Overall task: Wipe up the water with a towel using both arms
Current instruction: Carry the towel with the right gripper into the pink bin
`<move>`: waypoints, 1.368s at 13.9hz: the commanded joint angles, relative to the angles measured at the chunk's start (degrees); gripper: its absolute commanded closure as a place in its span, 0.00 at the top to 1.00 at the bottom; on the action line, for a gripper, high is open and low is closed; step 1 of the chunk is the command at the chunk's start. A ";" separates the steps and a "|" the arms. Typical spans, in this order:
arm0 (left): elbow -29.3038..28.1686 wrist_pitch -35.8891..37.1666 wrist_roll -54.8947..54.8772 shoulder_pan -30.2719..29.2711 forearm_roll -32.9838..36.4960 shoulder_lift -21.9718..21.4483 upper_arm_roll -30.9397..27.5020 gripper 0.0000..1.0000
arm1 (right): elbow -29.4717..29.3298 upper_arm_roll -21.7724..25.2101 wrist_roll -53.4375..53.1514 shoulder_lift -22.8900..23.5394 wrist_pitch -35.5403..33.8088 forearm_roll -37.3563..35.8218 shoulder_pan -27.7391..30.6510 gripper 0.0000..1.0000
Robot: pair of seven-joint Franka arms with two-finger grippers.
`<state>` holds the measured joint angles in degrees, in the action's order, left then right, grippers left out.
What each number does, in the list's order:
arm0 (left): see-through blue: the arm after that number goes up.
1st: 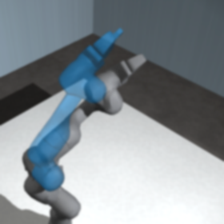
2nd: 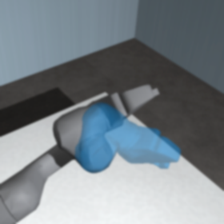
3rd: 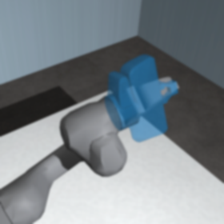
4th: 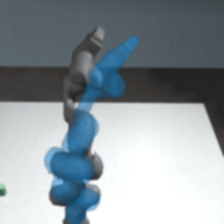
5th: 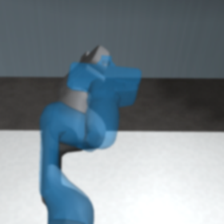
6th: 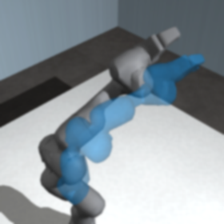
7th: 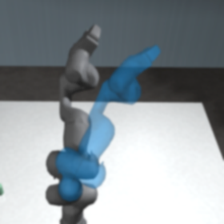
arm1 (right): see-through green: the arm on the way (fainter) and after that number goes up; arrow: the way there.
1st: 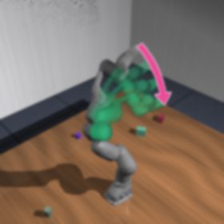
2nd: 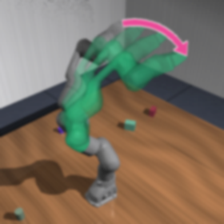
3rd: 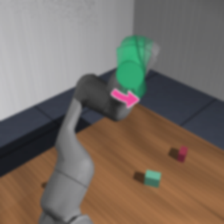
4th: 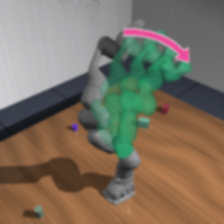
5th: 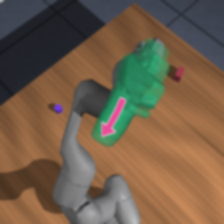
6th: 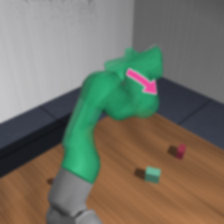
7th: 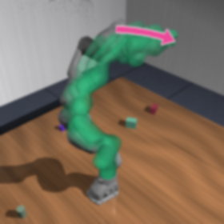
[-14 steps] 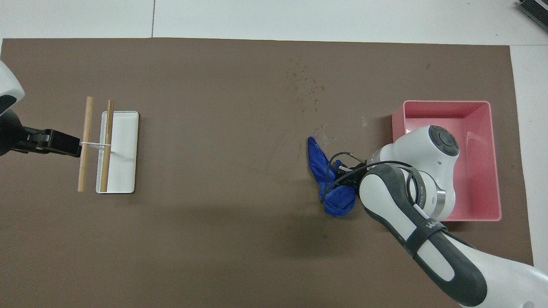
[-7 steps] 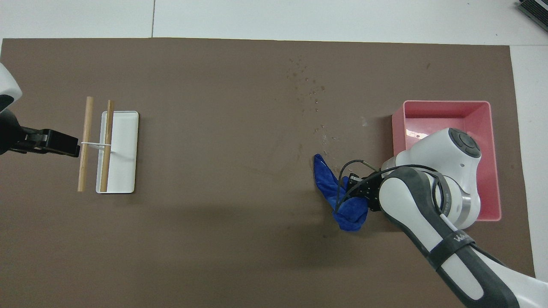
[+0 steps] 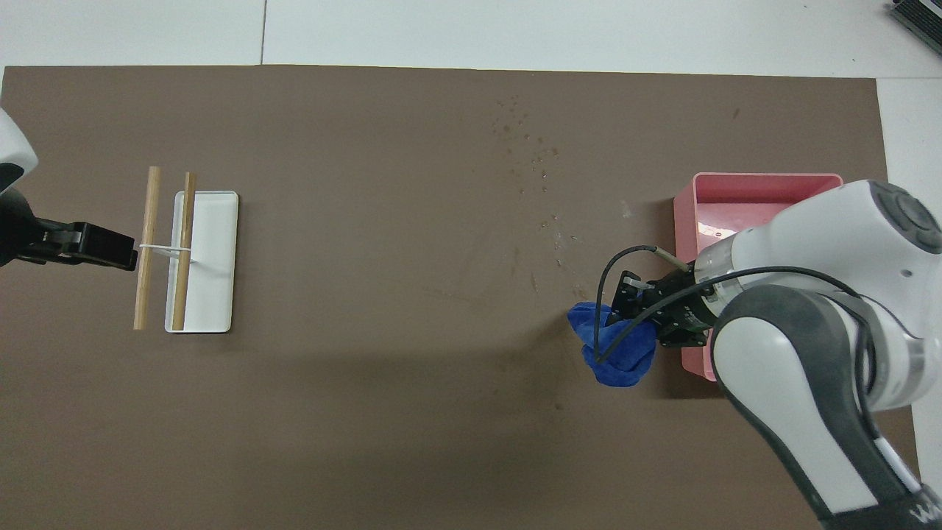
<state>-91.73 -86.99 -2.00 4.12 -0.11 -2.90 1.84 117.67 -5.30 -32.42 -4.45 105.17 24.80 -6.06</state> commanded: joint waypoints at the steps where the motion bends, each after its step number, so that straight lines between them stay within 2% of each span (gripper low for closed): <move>1: -0.56 0.68 -0.55 0.18 0.90 -0.88 -0.26 1.00 | -1.29 -0.32 -0.37 -5.04 -3.73 -2.64 3.50 0.00; 4: -0.56 0.68 -0.55 0.18 0.90 -0.88 -0.18 1.00 | -7.44 -0.50 1.21 -4.52 -9.18 -8.87 6.75 0.00; 6: -0.56 0.68 -0.55 0.10 0.90 -0.88 -0.18 1.00 | -8.25 -0.41 6.11 -4.34 -9.81 -12.21 9.30 0.00; 8: -0.56 0.68 -0.55 0.18 0.90 -0.88 -0.26 1.00 | -7.46 -0.59 13.49 -4.61 -9.72 -19.76 10.54 0.00; 10: -0.56 0.68 -0.55 0.18 0.90 -0.88 -0.26 1.00 | -7.20 -0.58 20.08 -3.47 -6.66 -24.17 13.07 0.00; 13: -0.56 0.68 -0.55 0.10 0.90 -0.88 -0.18 1.00 | -5.18 -0.59 30.11 -0.49 2.73 -24.89 17.39 0.00; 15: -0.56 0.68 -0.55 0.10 0.90 -0.88 -0.26 1.00 | -3.51 -0.59 30.66 1.09 6.88 -25.33 17.31 0.00; 19: -0.56 0.68 -0.55 0.18 0.90 -0.88 -0.26 1.00 | -3.33 -0.67 30.49 8.74 12.51 -25.33 17.40 0.00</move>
<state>-91.73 -86.97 -2.00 4.12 -0.11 -2.90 1.84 114.33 -5.52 -2.59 1.65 115.48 0.80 10.86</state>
